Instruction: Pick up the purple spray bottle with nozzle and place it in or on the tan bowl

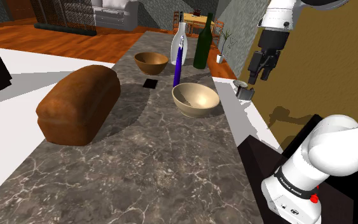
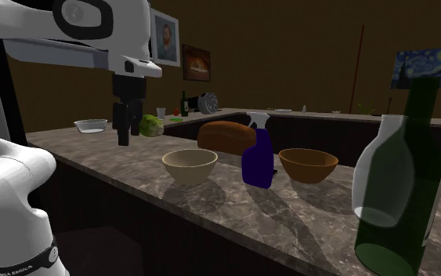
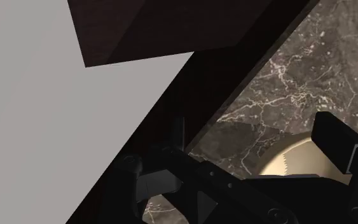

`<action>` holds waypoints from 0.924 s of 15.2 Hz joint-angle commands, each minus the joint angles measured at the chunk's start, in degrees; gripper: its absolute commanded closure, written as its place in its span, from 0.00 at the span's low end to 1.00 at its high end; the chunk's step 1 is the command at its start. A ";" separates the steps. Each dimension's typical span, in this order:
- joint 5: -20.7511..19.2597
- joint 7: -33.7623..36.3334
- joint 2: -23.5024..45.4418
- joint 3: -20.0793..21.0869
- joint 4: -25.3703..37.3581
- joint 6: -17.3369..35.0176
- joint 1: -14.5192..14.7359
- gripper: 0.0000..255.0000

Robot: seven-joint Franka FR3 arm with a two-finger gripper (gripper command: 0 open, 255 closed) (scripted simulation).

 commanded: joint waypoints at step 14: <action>-3.41 15.86 19.53 11.20 6.15 25.49 -2.62 0.00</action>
